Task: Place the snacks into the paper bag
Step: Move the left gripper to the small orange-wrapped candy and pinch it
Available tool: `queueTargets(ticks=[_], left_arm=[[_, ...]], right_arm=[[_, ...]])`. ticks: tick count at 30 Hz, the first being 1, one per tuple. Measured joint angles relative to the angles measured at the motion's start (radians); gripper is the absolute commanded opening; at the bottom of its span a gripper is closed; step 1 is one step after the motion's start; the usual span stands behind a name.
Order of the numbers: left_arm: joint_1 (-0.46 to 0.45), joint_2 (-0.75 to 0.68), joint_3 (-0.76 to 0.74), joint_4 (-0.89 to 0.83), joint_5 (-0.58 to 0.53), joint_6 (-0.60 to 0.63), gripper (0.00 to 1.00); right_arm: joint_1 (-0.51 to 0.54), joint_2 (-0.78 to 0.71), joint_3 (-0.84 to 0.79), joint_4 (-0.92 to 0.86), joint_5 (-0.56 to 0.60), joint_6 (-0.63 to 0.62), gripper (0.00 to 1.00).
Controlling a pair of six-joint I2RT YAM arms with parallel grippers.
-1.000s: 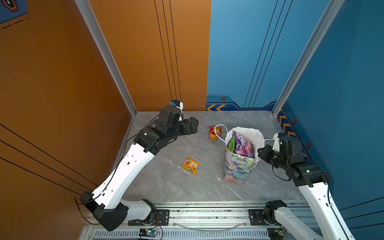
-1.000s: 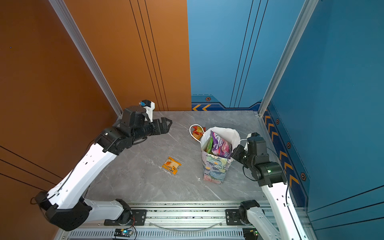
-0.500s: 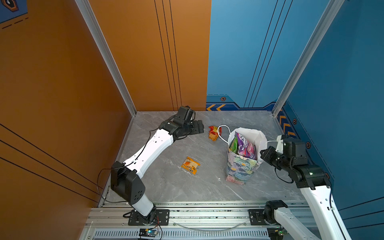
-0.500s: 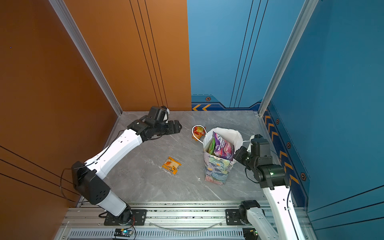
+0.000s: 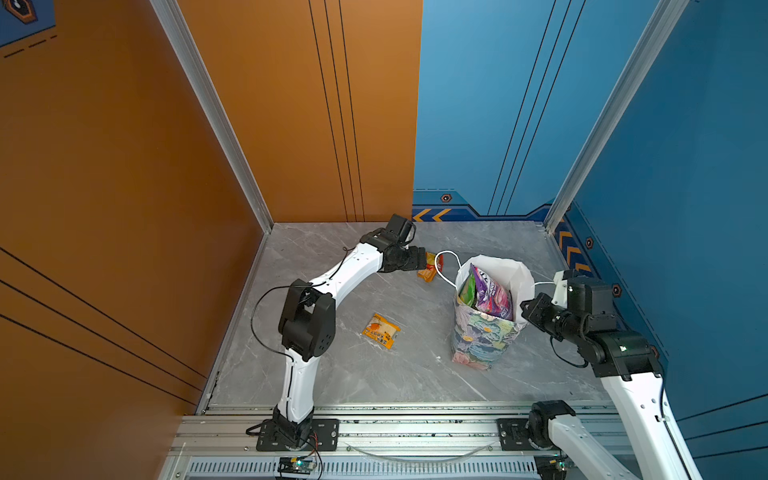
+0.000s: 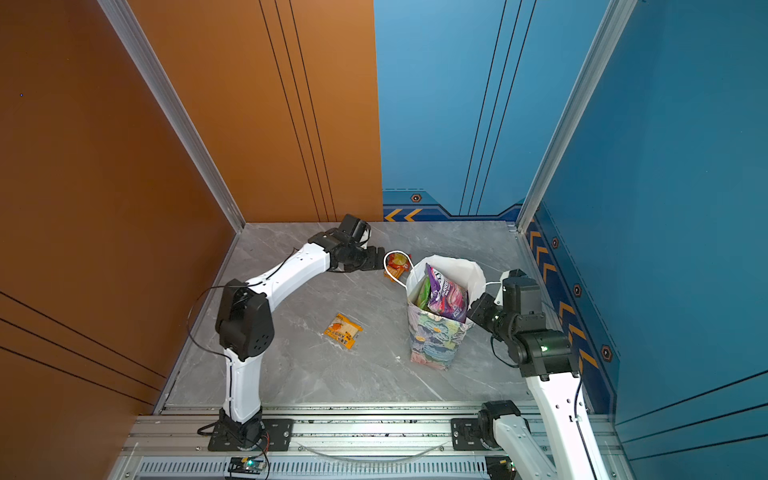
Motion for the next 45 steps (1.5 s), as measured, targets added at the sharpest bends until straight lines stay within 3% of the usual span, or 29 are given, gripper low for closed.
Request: queueTargets(ticks=[14, 16, 26, 30, 37, 42, 45], left_arm=[[-0.034, 0.346, 0.369, -0.108, -0.063, 0.144, 0.87], [-0.039, 0.372, 0.401, -0.129, -0.077, 0.148, 0.81], [-0.053, 0.509, 0.534, -0.198, -0.138, 0.177, 0.71], [-0.053, 0.525, 0.549, -0.201, -0.154, 0.182, 0.63], [-0.056, 0.530, 0.553, -0.199, -0.167, 0.180, 0.33], [-0.061, 0.530, 0.551, -0.200, -0.174, 0.174, 0.18], [-0.064, 0.521, 0.532, -0.192, -0.183, 0.170, 0.15]], right_arm=[[0.000, 0.010, 0.003, 0.001, -0.013, 0.000, 0.00], [0.000, 0.011, 0.003, 0.001, -0.013, 0.000, 0.00], [0.000, 0.021, 0.008, 0.002, -0.014, 0.000, 0.00], [0.000, 0.021, 0.008, 0.002, -0.016, 0.000, 0.00], [0.000, 0.021, 0.008, 0.002, -0.016, 0.000, 0.00], [0.000, 0.021, 0.008, 0.002, -0.016, 0.000, 0.00], [0.000, 0.021, 0.008, 0.002, -0.016, 0.000, 0.00]])
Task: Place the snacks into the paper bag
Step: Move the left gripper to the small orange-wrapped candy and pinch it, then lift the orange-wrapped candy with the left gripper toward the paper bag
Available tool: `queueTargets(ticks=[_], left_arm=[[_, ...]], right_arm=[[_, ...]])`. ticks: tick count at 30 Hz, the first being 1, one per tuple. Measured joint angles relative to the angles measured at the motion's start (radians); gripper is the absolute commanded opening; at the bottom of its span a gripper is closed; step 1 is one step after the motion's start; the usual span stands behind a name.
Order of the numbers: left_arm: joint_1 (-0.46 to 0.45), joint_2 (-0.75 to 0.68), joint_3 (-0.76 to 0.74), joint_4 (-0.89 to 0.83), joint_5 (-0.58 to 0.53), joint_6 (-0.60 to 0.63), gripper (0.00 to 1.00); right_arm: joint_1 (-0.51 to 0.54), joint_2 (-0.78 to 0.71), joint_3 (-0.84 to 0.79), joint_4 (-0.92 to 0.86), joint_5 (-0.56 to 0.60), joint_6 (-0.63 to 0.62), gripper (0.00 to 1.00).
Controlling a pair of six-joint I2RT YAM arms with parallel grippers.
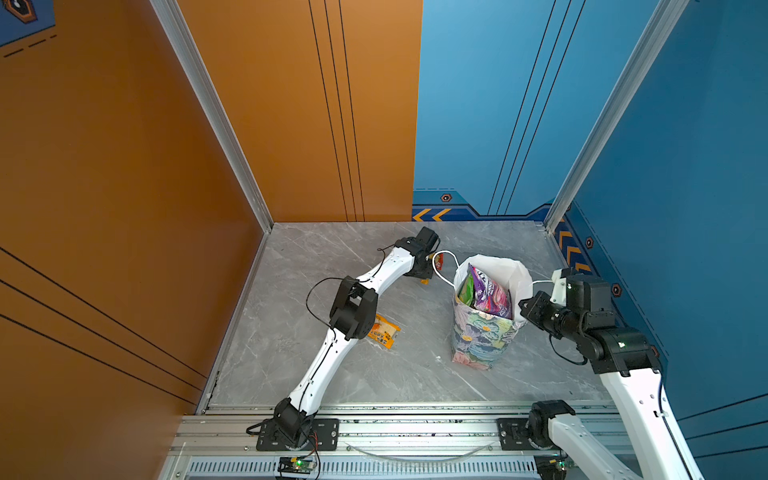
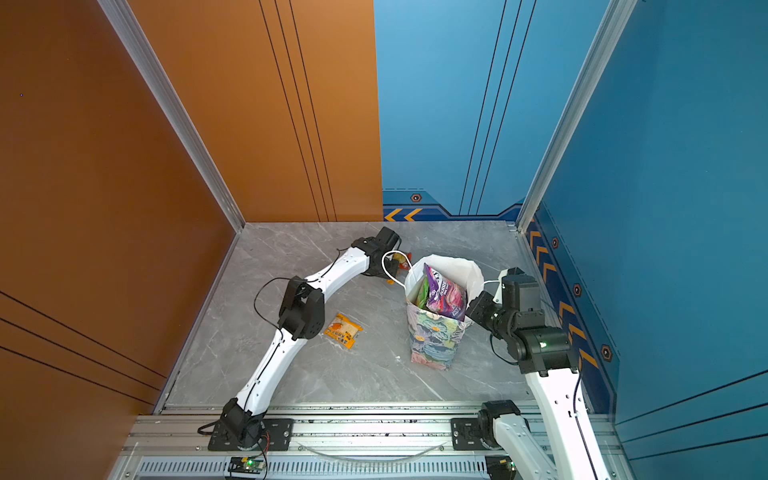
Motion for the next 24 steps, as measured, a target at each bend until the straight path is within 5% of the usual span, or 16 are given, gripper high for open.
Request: queueTargets(ticks=[6, 24], left_arm=[[-0.019, -0.074, -0.127, 0.024, -0.024, -0.005, 0.06], [-0.020, -0.457, -0.723, 0.301, 0.033, -0.091, 0.02]], right_arm=[[0.000, 0.000, 0.000, 0.000, 0.000, 0.000, 0.00], [0.001, -0.003, 0.000, 0.000, 0.000, 0.000, 0.00]])
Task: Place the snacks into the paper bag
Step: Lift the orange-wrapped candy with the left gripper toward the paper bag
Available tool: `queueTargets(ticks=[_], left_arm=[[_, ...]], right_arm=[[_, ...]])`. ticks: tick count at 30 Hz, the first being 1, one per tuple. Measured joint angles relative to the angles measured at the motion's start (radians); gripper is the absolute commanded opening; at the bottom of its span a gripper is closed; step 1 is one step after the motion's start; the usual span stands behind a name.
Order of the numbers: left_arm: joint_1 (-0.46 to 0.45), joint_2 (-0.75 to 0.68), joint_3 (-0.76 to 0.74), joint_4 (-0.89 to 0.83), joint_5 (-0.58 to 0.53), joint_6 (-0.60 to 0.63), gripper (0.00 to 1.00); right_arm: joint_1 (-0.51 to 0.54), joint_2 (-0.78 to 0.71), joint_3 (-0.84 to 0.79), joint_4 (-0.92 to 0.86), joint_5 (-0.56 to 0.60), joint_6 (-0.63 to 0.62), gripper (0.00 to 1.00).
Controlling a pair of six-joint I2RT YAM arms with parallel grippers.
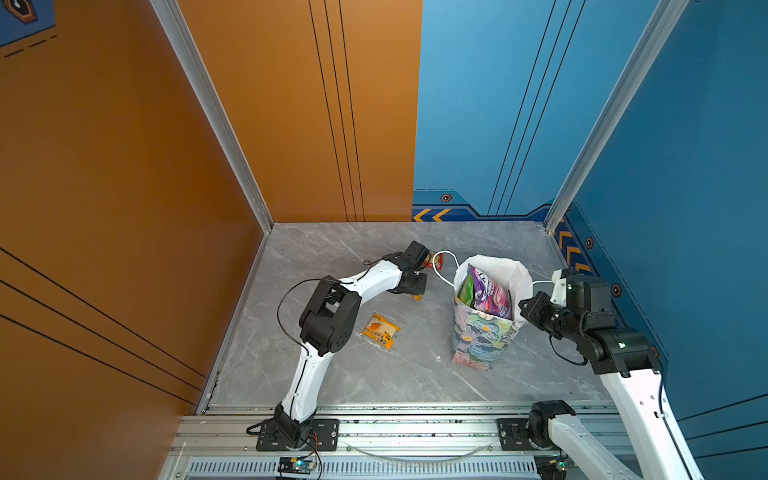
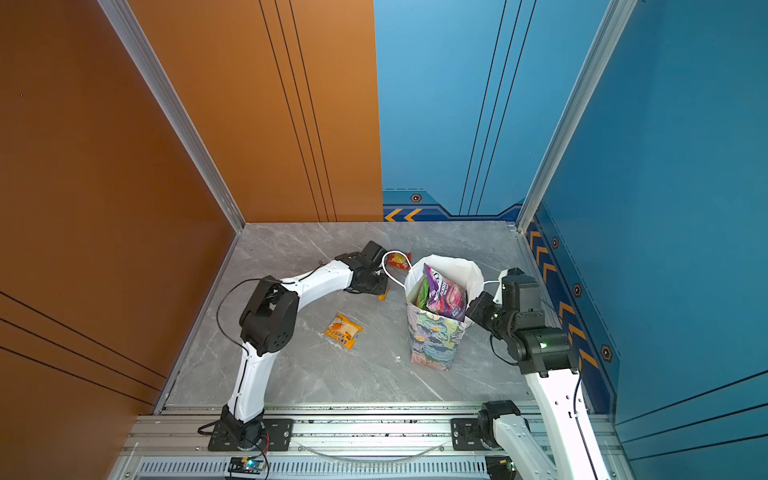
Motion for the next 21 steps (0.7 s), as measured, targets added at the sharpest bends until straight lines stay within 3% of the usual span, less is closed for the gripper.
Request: queueTargets(ticks=[21], left_arm=[[0.008, -0.577, -0.467, 0.141, -0.008, -0.043, 0.01]], right_arm=[[0.023, -0.001, 0.000, 0.002, 0.001, 0.000, 0.00]])
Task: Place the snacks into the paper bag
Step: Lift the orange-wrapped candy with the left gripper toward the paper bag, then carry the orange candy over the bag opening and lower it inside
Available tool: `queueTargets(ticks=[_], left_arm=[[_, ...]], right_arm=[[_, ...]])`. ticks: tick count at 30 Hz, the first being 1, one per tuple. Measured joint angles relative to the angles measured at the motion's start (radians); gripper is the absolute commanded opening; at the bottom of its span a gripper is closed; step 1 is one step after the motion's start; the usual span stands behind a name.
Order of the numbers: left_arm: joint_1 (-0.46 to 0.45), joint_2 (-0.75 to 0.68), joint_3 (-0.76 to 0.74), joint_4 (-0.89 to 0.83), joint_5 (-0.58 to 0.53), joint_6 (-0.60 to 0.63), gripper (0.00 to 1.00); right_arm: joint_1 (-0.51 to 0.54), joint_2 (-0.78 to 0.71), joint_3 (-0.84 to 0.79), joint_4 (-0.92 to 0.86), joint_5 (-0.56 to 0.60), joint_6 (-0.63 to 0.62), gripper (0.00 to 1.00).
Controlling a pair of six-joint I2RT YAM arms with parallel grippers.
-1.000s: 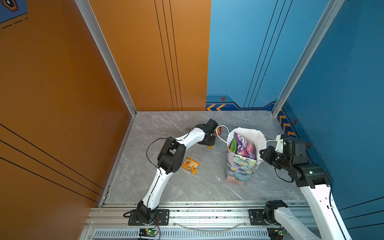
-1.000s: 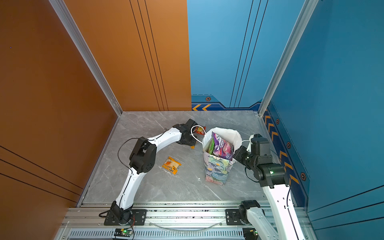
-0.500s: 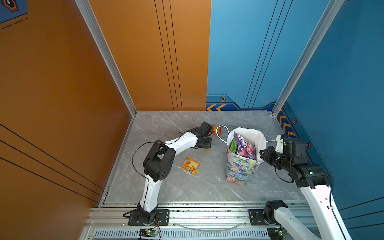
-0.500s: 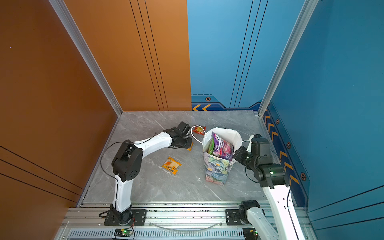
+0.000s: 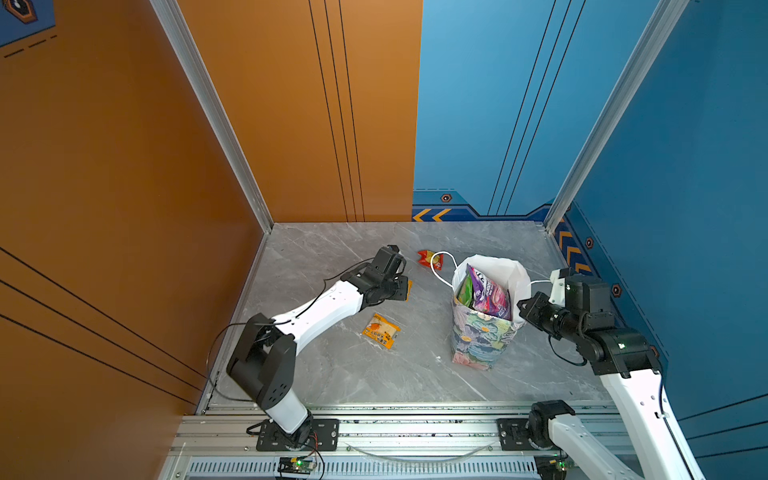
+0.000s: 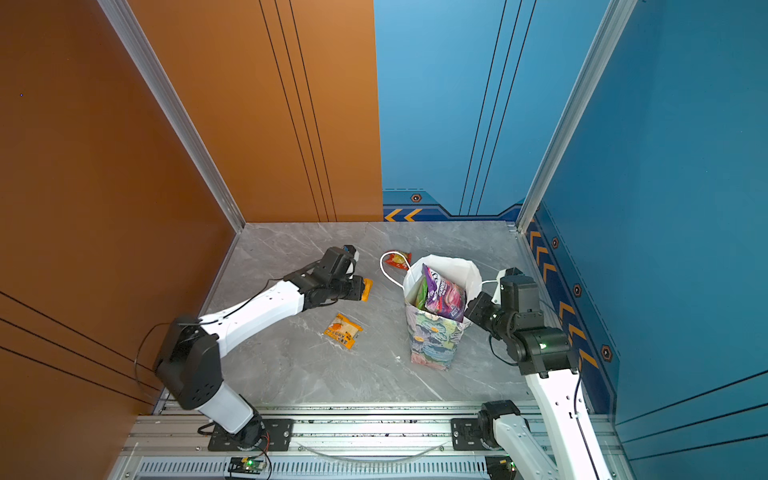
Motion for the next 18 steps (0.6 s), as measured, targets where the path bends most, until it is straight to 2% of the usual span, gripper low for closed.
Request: queueTargets(ticks=[11, 18], left_arm=[[0.004, -0.320, -0.144, -0.069, -0.065, -0.003, 0.01], [-0.069, -0.480, -0.147, -0.106, -0.110, 0.021, 0.01]], right_arm=[[0.007, 0.000, 0.000, 0.001, 0.003, -0.002, 0.00], [0.017, 0.010, 0.006, 0.001, 0.011, -0.012, 0.00]])
